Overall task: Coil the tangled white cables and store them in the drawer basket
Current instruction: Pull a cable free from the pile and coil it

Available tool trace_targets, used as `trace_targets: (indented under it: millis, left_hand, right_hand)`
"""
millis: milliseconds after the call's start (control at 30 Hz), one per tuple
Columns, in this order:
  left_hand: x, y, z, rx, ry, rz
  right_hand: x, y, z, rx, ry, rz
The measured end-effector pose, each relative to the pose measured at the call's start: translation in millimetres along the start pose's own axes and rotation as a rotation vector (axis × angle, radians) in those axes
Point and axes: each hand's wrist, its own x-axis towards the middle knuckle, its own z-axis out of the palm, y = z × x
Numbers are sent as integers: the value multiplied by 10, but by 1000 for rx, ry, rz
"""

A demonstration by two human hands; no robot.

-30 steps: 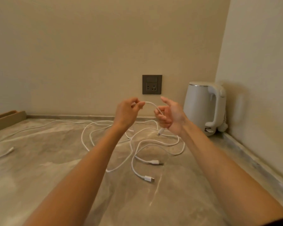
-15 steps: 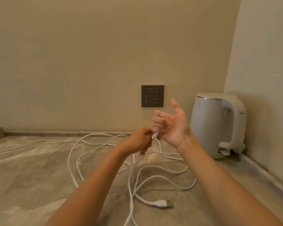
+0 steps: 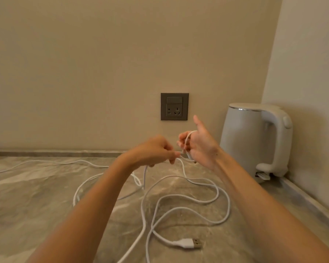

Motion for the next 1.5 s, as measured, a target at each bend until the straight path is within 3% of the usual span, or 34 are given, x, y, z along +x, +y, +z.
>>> trace_targets:
  millis: [133,233,367,533,633,733,933,1033,1233,1400,1500]
  left_hand:
    - [-9,-7,-124,-95,290,58]
    - [-21,-12,-199,-145,514,141]
    - [8,-17,-179,-127,644,205]
    - [68,-121,-117,-146,744,147]
    - [103,-156,-20,-65,646,86]
    - [127,-128,77,-32,429,66]
    - [112,-42,252,22,19,17]
    - [88,-9,278,0,-110,30]
    - [-38,143,237,119,-262,70]
    - [-85,197,159,183,-269,71]
    - [-91,185,96,237,-163,120]
  right_hand:
    - [16,18,35,-297,11,47]
    - [15,35,64,-389,-47,97]
    - [-21,37,98,-285,-275,200]
    - [-56,-43,170,139,-540,255]
    - [-52,-89,170,396,-599,233]
    - [-41,-109,137,657,-637,217]
    - [-44,-95,108,934,-350,113]
    - [-40,-104,75,1001,-215,57]
    - [15,-79,86,774,58,7]
    - [4,-49,163,547,182,-61]
    - [-29,-35,226,204,229,-112]
